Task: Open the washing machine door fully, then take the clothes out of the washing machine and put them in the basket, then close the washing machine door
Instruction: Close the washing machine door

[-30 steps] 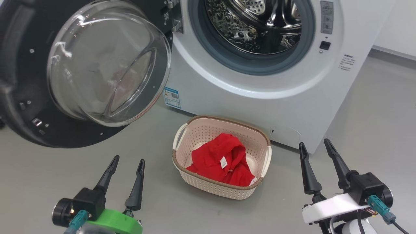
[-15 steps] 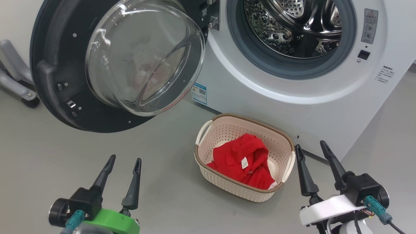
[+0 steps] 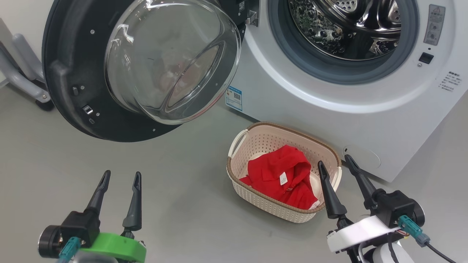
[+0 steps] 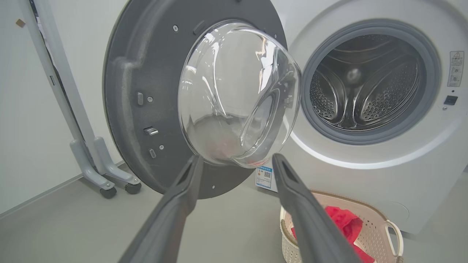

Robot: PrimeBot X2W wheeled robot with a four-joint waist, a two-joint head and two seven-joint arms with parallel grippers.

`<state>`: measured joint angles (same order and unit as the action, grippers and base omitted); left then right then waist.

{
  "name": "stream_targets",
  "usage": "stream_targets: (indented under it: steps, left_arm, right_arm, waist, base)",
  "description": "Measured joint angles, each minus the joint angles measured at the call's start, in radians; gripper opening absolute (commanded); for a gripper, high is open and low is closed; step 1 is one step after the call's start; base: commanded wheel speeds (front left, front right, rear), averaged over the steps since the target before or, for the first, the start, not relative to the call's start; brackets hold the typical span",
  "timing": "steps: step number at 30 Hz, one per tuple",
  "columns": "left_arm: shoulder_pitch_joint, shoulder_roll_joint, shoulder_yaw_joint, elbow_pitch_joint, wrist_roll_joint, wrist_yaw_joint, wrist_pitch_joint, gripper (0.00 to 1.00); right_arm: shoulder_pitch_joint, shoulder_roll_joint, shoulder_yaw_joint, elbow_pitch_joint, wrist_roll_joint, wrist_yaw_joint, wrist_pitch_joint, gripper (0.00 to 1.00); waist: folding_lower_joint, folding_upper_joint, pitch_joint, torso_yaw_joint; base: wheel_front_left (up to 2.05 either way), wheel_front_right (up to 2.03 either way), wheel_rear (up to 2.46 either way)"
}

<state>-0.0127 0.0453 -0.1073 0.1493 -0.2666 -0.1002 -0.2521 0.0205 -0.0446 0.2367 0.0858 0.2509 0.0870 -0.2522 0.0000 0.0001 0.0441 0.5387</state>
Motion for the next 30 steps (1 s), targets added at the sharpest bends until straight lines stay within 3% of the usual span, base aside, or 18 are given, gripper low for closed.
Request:
stream_targets:
  steps: [30]
  left_arm:
    - [0.022, -0.001, 0.005, -0.023, -0.005, 0.007, 0.0, 1.0]
  right_arm:
    - [-0.04, -0.001, 0.014, 0.05, 0.003, 0.009, 0.0, 1.0]
  waist:
    - [0.0, 0.0, 0.026, 0.005]
  base:
    - [0.0, 0.0, 0.0]
